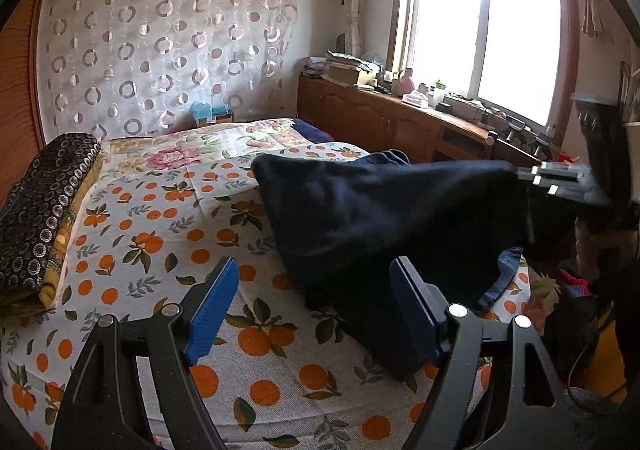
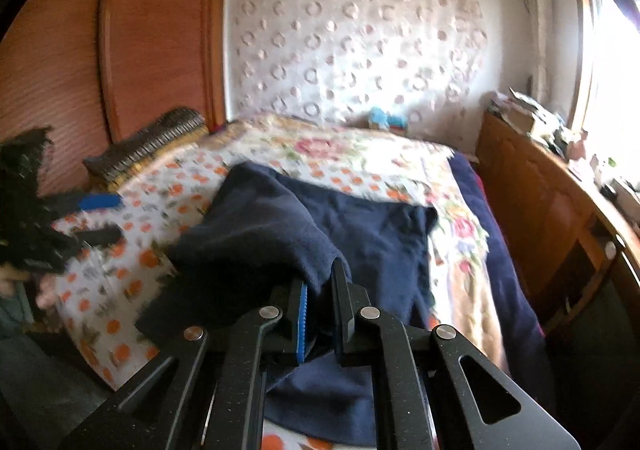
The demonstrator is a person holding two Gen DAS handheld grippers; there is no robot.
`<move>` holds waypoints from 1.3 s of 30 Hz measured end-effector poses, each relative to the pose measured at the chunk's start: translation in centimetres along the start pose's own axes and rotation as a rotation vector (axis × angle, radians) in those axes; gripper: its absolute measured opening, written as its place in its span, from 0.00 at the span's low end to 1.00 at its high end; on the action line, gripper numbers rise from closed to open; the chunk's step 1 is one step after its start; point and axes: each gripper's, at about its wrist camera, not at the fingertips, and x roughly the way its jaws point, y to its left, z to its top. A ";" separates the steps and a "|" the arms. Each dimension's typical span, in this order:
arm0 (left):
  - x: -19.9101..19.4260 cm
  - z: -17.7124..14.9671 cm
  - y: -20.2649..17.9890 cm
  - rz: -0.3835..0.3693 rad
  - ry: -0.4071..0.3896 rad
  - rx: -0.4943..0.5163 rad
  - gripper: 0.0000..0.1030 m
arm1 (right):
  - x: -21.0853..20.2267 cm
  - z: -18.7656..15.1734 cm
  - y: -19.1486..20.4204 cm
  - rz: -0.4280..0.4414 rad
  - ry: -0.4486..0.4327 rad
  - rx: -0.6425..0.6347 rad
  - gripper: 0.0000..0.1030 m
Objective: Fold small clothes
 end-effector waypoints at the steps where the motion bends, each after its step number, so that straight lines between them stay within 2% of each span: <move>1: 0.0 0.0 0.1 0.003 -0.001 -0.002 0.76 | 0.7 -0.5 -0.1 -0.010 0.031 -0.004 0.09; 5: 0.0 0.0 0.3 0.011 -0.003 -0.007 0.76 | 3.2 -2.8 -0.8 -0.053 0.137 0.001 0.09; 8: 0.1 0.0 0.4 0.014 0.000 -0.013 0.76 | 3.9 -3.5 -0.8 -0.069 0.166 0.017 0.21; 9: 0.1 0.0 0.5 0.015 0.000 -0.013 0.76 | 3.9 -3.3 -0.8 -0.072 0.160 0.024 0.30; 10: 0.1 0.0 0.5 0.015 -0.001 -0.013 0.76 | 3.6 -3.1 -0.8 -0.069 0.150 0.030 0.45; 12: 0.0 0.0 0.6 0.017 -0.003 -0.015 0.76 | 2.9 -2.6 -0.4 -0.066 0.117 0.030 0.60; 14: -0.1 0.0 0.7 0.019 -0.006 -0.017 0.76 | 2.4 -1.9 -0.2 -0.067 0.087 0.018 0.63; 18: -0.5 0.0 1.3 0.032 -0.016 -0.025 0.76 | 1.8 -1.1 1.4 -0.032 0.047 -0.014 0.67; 25: -1.4 0.0 2.7 0.064 -0.033 -0.043 0.76 | 4.8 0.8 6.6 0.087 0.052 -0.127 0.67; 32: -2.1 0.0 4.4 0.096 -0.050 -0.067 0.76 | 9.6 2.5 11.3 0.219 0.100 -0.209 0.67; 39: -2.2 -0.4 5.6 0.115 -0.051 -0.093 0.76 | 14.7 3.5 13.0 0.325 0.186 -0.266 0.67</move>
